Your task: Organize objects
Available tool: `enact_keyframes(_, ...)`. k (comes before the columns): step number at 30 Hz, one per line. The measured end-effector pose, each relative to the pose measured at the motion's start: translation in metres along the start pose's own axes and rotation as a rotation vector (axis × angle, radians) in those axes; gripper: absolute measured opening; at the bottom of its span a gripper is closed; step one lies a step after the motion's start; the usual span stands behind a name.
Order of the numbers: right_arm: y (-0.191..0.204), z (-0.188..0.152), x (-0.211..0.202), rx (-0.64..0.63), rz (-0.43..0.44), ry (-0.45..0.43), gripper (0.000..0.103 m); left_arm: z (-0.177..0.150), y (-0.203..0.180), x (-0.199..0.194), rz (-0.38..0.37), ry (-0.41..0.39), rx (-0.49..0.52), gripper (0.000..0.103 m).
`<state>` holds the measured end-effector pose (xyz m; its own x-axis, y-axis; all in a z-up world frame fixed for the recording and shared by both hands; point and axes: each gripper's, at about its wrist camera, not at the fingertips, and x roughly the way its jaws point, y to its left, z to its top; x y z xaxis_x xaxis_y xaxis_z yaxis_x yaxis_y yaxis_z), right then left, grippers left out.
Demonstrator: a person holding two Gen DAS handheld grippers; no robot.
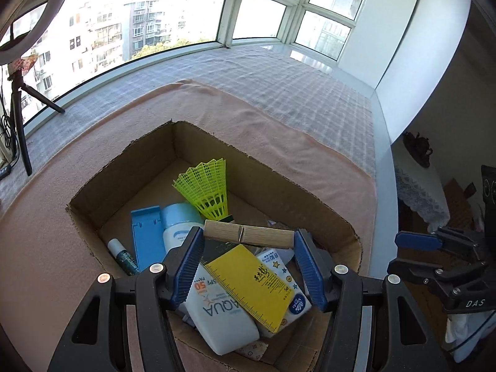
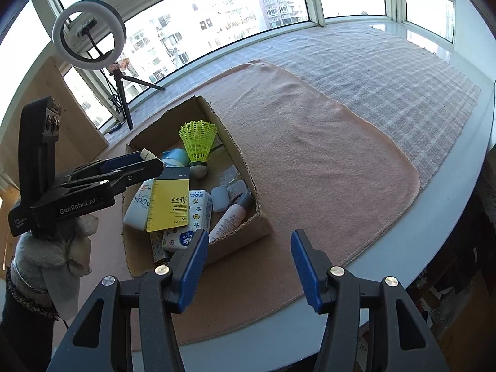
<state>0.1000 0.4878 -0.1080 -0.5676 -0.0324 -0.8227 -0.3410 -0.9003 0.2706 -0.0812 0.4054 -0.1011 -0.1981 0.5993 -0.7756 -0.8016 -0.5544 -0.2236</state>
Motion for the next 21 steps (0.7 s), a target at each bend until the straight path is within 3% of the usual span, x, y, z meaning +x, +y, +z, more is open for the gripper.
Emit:
enact_keyframes(9, -0.01, -0.008, -0.003, 0.02, 0.001, 0.007, 0.051, 0.0, -0.022, 0.012, 0.006, 0.055, 0.002, 0.067)
enact_keyframes(16, -0.006, -0.009, -0.005, 0.009, 0.012, 0.007, 0.051, -0.009, -0.009, -0.006, 0.015, 0.043, -0.039, 0.068)
enact_keyframes(21, 0.007, -0.009, -0.006, -0.018, 0.029, 0.003, 0.051, -0.024, 0.011, -0.032, 0.062, 0.027, -0.094, 0.068)
